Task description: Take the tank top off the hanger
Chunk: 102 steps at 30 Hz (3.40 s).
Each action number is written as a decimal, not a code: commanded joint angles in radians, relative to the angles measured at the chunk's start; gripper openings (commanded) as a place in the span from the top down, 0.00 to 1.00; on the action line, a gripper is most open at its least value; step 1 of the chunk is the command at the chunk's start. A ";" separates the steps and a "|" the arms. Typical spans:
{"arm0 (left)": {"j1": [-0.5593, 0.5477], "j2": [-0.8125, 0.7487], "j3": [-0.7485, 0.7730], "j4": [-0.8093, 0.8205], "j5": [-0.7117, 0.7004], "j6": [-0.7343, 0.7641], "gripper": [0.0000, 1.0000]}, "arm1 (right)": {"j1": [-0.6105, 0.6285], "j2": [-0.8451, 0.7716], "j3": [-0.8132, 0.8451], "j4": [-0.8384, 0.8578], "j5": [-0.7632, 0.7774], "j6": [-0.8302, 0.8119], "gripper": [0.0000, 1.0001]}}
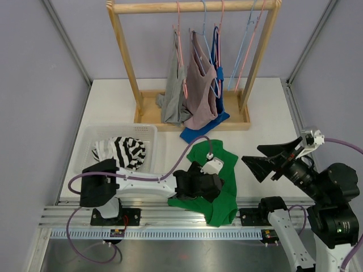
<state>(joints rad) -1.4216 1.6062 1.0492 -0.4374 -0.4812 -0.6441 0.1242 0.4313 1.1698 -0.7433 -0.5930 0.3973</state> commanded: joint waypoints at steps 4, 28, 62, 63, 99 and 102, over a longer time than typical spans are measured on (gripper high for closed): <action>-0.005 0.159 0.071 0.109 0.024 -0.035 0.01 | -0.005 -0.074 0.085 -0.106 -0.067 -0.011 0.01; -0.010 -0.165 0.121 -0.243 -0.167 -0.077 1.00 | -0.005 -0.141 0.136 -0.180 -0.117 -0.048 0.01; 1.144 -0.487 -0.007 -0.437 0.223 0.316 0.69 | -0.005 0.191 0.208 0.317 -0.221 0.254 0.01; 1.144 -0.467 -0.020 -0.410 0.266 0.322 0.69 | -0.005 0.251 0.220 0.344 -0.234 0.271 0.00; 1.149 -0.730 -0.115 -0.340 0.293 0.304 0.01 | 0.339 1.500 1.455 -0.176 0.881 -0.324 0.51; 1.139 -0.738 -0.117 -0.337 0.303 0.308 0.01 | 0.341 1.514 1.446 -0.148 0.915 -0.339 0.63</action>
<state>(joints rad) -0.2764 0.8822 0.9344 -0.8146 -0.2161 -0.3573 0.4568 1.9488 2.5790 -0.9417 0.2325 0.1051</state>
